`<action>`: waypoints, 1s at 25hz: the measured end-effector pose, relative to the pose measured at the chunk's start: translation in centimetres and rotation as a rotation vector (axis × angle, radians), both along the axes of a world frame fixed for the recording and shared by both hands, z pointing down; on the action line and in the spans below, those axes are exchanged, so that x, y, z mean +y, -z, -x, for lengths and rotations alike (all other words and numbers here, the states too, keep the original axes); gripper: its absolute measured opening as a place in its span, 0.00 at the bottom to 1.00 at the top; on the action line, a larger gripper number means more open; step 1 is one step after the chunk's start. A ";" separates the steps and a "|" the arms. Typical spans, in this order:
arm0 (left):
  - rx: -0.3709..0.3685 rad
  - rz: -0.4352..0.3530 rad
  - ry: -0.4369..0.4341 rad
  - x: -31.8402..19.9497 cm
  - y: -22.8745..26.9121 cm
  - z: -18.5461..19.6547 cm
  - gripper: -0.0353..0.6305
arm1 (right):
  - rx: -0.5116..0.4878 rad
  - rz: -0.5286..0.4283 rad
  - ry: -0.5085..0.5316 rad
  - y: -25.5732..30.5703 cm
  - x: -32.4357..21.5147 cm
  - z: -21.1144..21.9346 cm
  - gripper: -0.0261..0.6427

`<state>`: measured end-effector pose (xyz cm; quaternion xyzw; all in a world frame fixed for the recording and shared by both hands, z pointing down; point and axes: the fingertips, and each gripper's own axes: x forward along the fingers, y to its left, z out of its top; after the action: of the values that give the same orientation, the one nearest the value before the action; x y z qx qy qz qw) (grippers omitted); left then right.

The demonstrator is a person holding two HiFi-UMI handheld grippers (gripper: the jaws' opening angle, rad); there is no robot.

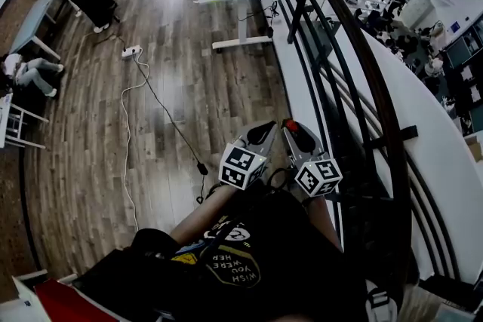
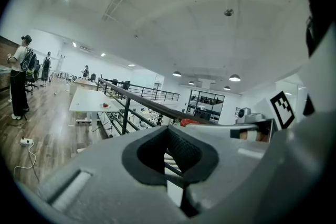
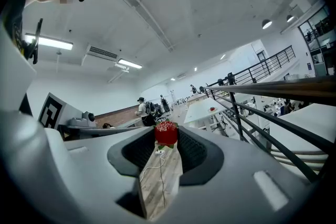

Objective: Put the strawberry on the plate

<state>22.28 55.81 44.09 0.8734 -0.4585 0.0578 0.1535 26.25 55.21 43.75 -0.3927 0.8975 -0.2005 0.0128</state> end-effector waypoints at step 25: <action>0.019 0.055 0.065 -6.4 -1.9 0.7 0.05 | -0.054 0.084 0.058 -1.9 -6.4 -0.3 0.25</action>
<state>21.59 49.45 46.02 0.8541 -0.4832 0.0571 0.1836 26.58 48.85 45.60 -0.3611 0.8986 -0.2489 0.0148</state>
